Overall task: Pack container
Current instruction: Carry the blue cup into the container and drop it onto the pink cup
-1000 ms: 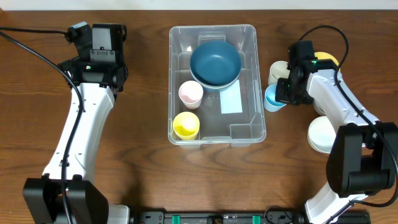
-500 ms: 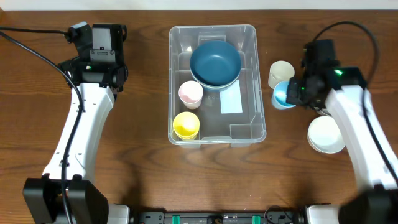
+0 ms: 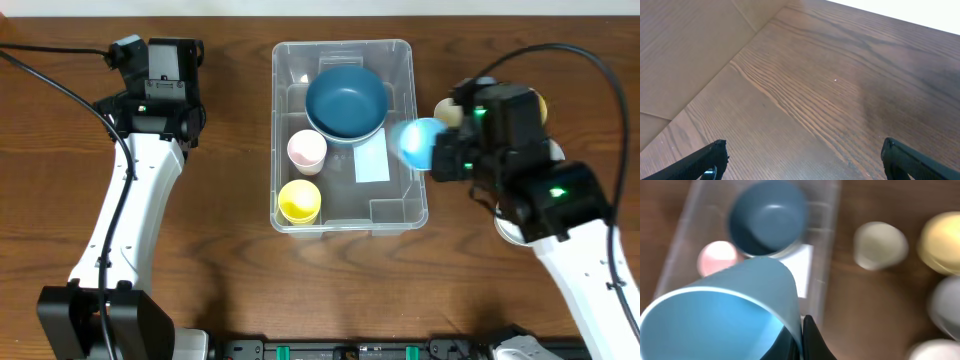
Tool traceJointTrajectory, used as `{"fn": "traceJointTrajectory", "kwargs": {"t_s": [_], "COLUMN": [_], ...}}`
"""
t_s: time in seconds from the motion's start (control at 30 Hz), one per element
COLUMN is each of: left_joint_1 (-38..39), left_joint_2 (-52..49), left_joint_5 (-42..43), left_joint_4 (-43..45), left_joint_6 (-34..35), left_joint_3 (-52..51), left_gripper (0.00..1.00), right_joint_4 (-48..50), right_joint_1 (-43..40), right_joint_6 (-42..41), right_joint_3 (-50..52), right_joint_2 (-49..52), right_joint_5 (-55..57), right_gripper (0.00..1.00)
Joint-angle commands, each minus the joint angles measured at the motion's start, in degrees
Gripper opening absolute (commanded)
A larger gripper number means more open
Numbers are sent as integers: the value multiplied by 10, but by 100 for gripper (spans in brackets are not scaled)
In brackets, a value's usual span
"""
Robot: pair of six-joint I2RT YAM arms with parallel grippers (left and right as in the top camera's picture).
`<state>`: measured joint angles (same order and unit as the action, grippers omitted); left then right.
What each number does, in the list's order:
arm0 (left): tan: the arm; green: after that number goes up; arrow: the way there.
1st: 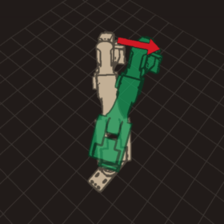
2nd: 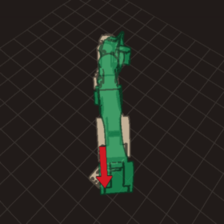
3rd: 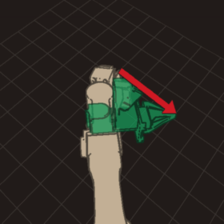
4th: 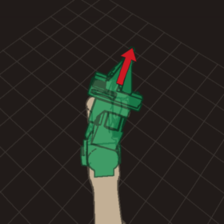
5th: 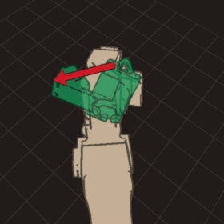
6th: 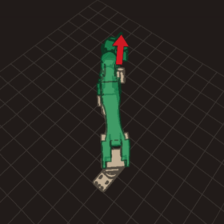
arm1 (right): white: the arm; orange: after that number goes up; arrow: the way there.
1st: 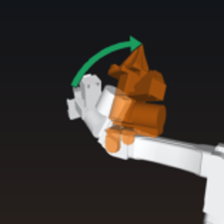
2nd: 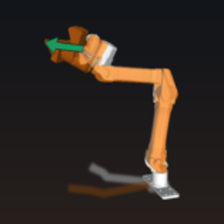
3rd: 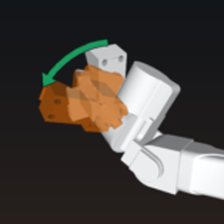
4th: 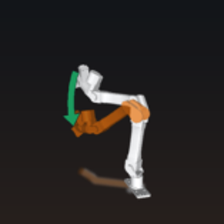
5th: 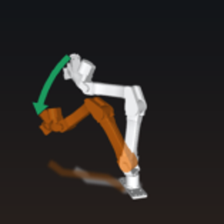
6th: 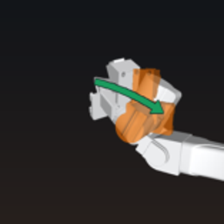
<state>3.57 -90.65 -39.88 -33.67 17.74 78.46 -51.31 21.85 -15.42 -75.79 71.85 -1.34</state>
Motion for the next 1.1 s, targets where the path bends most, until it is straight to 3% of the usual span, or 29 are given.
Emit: {"fn": "traceJointTrajectory", "kwargs": {"t_s": [0.0,0.33,1.07], "left_joint_1": [-2,-2,-2], "left_joint_2": [9,9,9], "left_joint_5": [-13,-13,-13], "left_joint_4": [-1,-1,-1], "left_joint_6": [-3,-3,-3], "left_joint_3": [2,2,2], "left_gripper": [98,98,98], "right_joint_4": [35,152,195], "right_joint_1": [47,141,150], "right_joint_6": [9,-5,3], "right_joint_3": [-4,-6,-52], "right_joint_2": [24,121,285], "right_joint_5": [-9,-8,-8], "right_gripper": [1,1,1]}}
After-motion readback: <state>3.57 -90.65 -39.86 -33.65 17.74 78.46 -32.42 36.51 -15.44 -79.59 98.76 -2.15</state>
